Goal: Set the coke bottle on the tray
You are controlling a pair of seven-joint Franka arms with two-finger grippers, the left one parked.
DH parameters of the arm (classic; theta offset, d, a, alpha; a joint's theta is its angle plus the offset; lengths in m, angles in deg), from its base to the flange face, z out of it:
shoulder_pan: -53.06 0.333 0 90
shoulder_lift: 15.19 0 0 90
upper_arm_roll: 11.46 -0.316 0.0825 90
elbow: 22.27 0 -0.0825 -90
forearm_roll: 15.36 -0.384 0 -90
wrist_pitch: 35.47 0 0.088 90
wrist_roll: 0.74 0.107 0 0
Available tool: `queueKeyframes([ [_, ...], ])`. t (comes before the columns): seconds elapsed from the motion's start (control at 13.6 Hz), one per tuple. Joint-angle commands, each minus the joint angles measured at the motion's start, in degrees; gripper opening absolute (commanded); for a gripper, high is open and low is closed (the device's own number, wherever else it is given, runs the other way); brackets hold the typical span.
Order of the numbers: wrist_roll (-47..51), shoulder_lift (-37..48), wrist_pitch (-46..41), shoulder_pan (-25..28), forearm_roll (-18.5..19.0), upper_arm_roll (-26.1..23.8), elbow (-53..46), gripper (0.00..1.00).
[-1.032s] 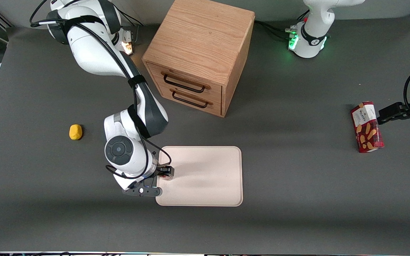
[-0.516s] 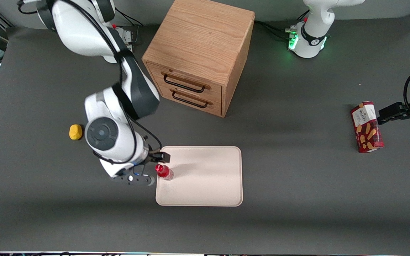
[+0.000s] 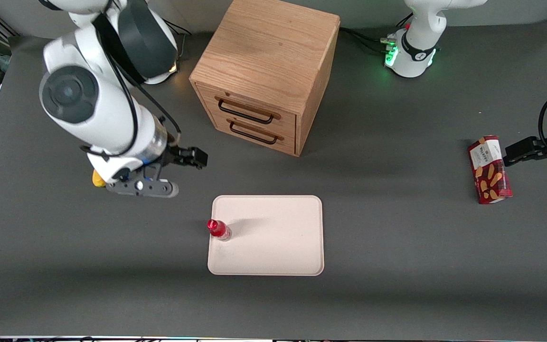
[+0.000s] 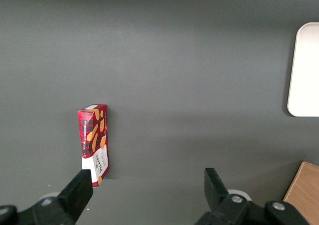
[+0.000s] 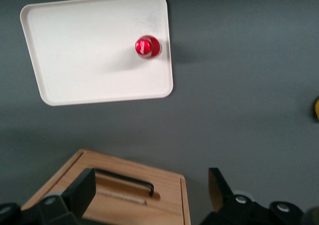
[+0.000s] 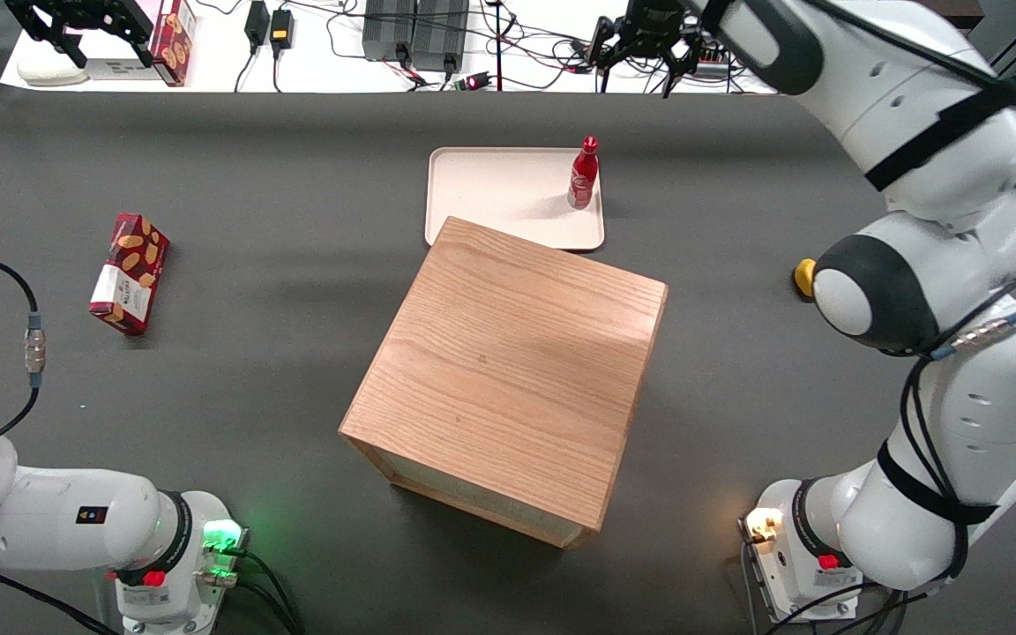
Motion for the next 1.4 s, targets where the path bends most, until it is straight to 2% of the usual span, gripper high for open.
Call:
queueKeyframes([
  [0.0,1.1,5.1,-2.6,-0.4,0.8,0.1,2.5,1.0],
  [0.22,-1.3,12.0,-2.9,-6.2,0.8,-2.2,10.2,1.0],
  [0.37,-5.3,17.4,-2.6,-14.3,0.9,-7.7,16.8,1.0],
  [0.66,-15.2,25.5,-0.5,-27.0,4.4,-16.1,26.3,1.0],
  [0.81,-19.4,29.0,2.1,-29.3,5.1,-16.2,31.1,1.0],
  [0.96,-23.2,31.0,4.8,-29.7,7.5,-15.7,34.1,1.0],
  [1.33,-26.2,30.7,7.2,-29.8,7.5,-11.4,34.7,1.0],
])
